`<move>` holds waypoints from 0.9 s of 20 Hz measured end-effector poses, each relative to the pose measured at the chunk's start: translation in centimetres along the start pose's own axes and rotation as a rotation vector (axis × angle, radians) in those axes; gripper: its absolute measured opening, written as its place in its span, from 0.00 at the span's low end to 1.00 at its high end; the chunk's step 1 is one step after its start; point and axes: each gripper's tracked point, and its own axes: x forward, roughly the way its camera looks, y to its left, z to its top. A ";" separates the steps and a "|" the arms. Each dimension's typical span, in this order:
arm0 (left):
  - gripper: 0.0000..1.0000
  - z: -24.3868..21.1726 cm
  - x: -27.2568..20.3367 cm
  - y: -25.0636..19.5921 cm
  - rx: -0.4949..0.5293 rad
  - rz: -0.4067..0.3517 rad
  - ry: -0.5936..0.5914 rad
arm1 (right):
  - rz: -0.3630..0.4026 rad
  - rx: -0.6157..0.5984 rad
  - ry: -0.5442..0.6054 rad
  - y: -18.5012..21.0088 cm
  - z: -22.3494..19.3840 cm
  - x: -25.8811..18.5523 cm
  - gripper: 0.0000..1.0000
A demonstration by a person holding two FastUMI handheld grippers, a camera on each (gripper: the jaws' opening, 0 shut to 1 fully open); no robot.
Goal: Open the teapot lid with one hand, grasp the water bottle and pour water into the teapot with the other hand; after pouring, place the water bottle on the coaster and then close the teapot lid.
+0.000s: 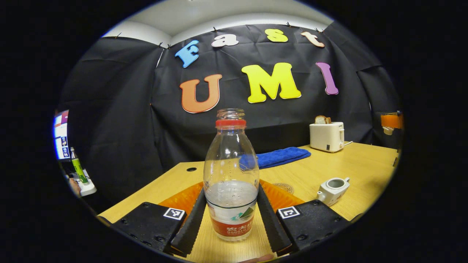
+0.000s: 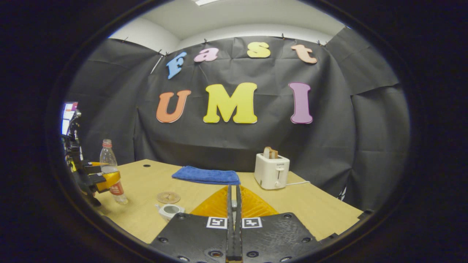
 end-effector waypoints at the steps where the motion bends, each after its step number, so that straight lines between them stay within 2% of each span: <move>1: 0.77 -0.1 -0.1 0.0 0.021 0.015 0.015 | 0.001 0.002 -0.003 -0.1 0.1 -0.1 0.00; 3: 0.77 -0.2 0.0 -0.3 0.080 0.028 0.058 | 0.005 0.004 -0.006 -0.3 0.4 -0.2 0.00; 8: 0.77 0.9 0.4 -0.7 0.302 0.042 0.078 | 0.014 0.013 0.001 -0.7 0.6 -0.3 0.00; 16: 0.76 0.1 0.1 -3.9 0.764 -0.028 0.123 | -0.018 0.028 0.029 -2.0 0.0 0.1 0.00; 18: 0.76 -0.2 -0.1 -4.4 0.845 -0.031 0.145 | -0.027 0.026 0.023 -2.4 0.3 0.1 0.00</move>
